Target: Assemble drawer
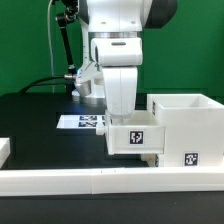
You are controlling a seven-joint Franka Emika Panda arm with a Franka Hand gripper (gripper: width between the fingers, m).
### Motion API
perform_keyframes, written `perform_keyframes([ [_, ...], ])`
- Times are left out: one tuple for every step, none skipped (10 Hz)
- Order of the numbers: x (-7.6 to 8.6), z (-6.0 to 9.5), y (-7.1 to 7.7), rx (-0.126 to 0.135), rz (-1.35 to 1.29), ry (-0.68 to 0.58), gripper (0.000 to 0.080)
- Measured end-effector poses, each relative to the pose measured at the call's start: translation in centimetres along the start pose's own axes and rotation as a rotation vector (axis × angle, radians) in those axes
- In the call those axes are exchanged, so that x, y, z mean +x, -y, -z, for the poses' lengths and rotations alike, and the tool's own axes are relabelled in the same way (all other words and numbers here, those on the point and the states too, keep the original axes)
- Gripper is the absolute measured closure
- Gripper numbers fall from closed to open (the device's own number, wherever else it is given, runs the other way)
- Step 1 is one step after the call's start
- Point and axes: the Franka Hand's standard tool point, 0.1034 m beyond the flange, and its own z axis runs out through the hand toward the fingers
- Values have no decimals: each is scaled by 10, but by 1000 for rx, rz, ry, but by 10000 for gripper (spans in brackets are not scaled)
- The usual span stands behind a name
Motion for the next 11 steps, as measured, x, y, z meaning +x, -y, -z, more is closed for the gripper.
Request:
perform_keyframes([
  [1,0,0,0,-1,-1,757],
  [3,0,0,0,-1,-1,757],
  [6,0,0,0,3,-3,757],
  [9,0,0,-2,8,-4,757],
  [12,-1,0,-2,15,-4,757],
  [16,-1,0,-3,23,-4,757],
  [19,-1,-1,-3,28,-5,757],
  [19,-1,-1,-3,28,-5,757],
  [18,-1,-1,-3,27,-5,757],
  [18,-1,-1,-3,27,-5,757],
  [17,-1,-1,-2,26,-5,678],
])
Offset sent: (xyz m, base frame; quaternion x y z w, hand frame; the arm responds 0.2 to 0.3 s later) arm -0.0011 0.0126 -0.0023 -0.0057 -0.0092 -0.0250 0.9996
